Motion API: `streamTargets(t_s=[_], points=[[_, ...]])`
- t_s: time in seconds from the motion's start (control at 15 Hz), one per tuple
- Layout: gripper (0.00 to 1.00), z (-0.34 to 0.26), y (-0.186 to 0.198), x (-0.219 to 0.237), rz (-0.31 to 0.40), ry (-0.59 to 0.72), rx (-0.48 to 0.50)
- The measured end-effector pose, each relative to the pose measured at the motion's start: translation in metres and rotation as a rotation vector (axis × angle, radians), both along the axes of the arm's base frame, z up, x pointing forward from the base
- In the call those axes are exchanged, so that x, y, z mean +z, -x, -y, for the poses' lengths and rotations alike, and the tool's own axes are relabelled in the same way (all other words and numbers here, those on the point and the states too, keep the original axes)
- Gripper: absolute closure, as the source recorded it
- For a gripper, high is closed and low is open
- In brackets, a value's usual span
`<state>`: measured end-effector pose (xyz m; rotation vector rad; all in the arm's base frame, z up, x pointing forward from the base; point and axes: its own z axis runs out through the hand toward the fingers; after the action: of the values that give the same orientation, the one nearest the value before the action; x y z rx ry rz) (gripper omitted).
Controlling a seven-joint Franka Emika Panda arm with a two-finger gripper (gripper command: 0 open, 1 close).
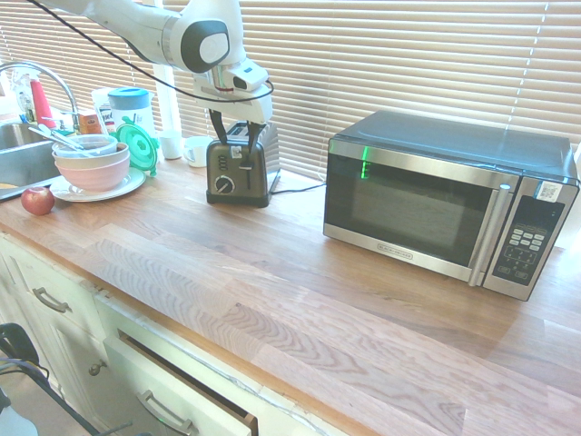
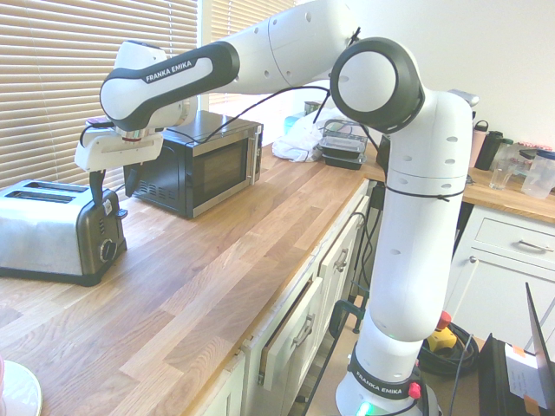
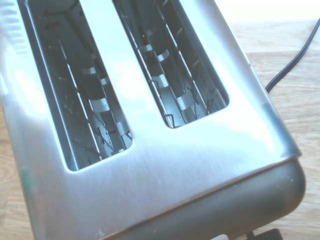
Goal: Press the toaster
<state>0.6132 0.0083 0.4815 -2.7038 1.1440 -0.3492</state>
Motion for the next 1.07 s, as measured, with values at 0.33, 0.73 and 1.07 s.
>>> streamTargets(t_s=[0.33, 0.73, 1.07], points=[[1.0, 0.008, -0.002, -0.002, -0.002, 0.001, -0.005], [1.0, 0.023, -0.001, 0.001, 0.045, -0.095, 0.099], [1.0, 0.048, 0.009, -0.002, 0.093, -0.117, 0.088]])
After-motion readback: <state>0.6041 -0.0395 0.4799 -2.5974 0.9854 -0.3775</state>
